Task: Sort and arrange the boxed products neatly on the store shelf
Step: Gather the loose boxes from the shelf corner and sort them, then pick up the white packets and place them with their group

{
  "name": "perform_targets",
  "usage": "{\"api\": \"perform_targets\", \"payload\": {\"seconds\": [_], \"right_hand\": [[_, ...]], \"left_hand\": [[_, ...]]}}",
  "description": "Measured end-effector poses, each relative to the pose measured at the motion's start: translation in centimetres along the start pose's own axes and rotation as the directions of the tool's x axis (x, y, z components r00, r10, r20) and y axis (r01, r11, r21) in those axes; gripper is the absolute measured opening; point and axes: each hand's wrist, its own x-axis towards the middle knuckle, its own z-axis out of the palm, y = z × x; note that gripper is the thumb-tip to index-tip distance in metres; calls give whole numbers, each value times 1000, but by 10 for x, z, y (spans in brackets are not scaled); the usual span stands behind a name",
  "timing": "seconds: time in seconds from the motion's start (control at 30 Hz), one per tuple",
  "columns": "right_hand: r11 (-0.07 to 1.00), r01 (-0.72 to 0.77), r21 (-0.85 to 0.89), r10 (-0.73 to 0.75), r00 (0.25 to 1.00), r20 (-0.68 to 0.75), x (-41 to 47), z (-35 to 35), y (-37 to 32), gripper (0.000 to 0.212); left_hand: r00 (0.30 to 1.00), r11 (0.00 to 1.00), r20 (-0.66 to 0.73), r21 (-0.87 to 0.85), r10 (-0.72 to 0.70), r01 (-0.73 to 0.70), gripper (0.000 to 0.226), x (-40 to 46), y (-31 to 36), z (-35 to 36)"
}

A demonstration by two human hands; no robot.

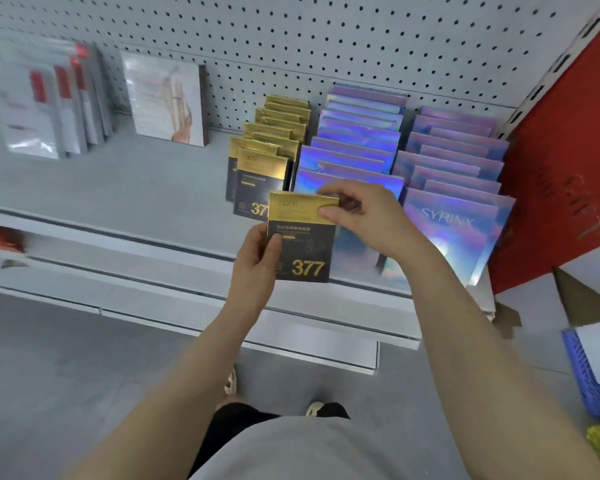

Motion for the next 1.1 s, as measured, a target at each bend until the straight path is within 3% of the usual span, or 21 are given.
{"api": "perform_targets", "payload": {"seconds": [0.1, 0.2, 0.4, 0.5, 0.73, 1.1], "right_hand": [[998, 19, 55, -16, 999, -46, 31, 32, -21, 23], [999, 31, -17, -33, 993, -117, 63, 63, -41, 27], [937, -32, -349, 2, 996, -87, 115, 101, -57, 26], [879, -99, -466, 50, 992, -117, 126, 109, -56, 27], [803, -186, -566, 45, 966, -254, 130, 128, -55, 30], [783, -165, -600, -9, 961, -275, 122, 130, -58, 29]], "left_hand": [[997, 999, -68, 44, 34, -31, 23, 17, -6, -45], [995, 981, -92, 193, 49, -31, 34, 40, -12, -89], [992, 894, 83, 445, -95, 49, 45, 99, -28, -133], [979, 844, 183, 535, -95, -19, 41, 122, -34, -136], [966, 853, 253, 513, -50, -91, 38, 144, -44, -142], [972, 859, 218, 510, -89, -36, 37, 133, -29, -155]]}}
